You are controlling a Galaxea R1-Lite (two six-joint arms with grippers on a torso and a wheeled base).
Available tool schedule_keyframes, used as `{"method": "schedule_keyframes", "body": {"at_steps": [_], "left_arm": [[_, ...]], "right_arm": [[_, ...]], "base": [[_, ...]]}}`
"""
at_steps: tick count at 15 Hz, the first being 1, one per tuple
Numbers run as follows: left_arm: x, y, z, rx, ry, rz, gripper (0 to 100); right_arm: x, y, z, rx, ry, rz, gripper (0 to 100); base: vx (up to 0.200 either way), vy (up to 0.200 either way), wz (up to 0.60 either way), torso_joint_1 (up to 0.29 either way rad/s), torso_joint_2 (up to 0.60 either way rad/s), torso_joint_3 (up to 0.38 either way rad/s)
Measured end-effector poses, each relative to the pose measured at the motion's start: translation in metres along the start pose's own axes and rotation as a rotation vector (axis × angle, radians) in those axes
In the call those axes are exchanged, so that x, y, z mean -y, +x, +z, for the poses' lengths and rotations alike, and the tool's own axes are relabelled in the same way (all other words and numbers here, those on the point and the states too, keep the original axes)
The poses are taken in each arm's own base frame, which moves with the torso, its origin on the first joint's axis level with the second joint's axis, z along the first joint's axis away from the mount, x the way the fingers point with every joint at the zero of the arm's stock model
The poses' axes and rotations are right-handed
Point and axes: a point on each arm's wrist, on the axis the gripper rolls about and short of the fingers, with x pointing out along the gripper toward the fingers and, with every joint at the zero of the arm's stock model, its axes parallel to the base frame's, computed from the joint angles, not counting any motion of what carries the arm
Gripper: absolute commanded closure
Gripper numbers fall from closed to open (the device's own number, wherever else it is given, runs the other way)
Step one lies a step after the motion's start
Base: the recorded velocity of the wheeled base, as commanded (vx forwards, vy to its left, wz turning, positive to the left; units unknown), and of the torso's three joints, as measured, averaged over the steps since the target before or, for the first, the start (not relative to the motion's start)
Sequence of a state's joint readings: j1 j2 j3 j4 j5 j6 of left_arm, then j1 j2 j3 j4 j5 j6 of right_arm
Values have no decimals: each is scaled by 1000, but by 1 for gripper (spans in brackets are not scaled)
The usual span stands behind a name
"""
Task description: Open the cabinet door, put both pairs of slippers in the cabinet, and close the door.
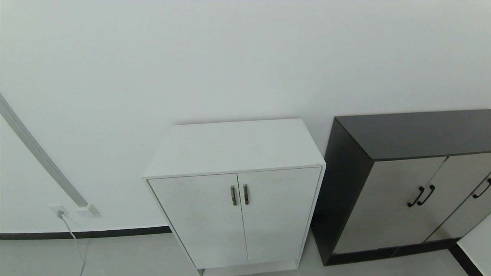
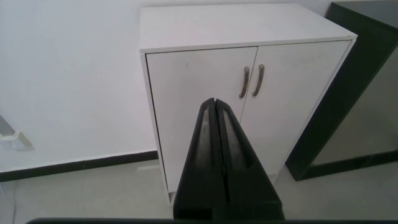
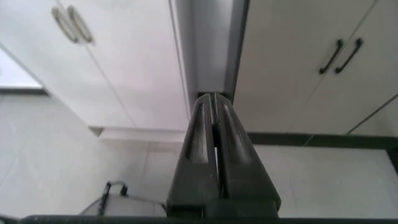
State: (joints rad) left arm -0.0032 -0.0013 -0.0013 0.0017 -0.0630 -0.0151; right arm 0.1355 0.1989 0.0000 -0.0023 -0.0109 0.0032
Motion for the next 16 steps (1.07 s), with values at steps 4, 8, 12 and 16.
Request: {"method": "schedule_keyframes", "body": {"at_steps": [4, 8, 12, 16], "left_arm": [[0, 0, 0, 0, 0, 0, 100], [0, 0, 0, 0, 0, 0, 100], [0, 0, 0, 0, 2, -1, 100], [0, 0, 0, 0, 8, 0, 100]], "right_arm": [[0, -6, -2, 79, 8, -48, 100], [-1, -8, -2, 107, 11, -106, 100], [-2, -13, -5, 172, 12, -148, 100], [-1, -15, -5, 210, 104, -192, 100]], "base": [[0, 0, 0, 0, 0, 0], [0, 0, 0, 0, 0, 0], [0, 0, 0, 0, 0, 0], [0, 0, 0, 0, 0, 0]]}}
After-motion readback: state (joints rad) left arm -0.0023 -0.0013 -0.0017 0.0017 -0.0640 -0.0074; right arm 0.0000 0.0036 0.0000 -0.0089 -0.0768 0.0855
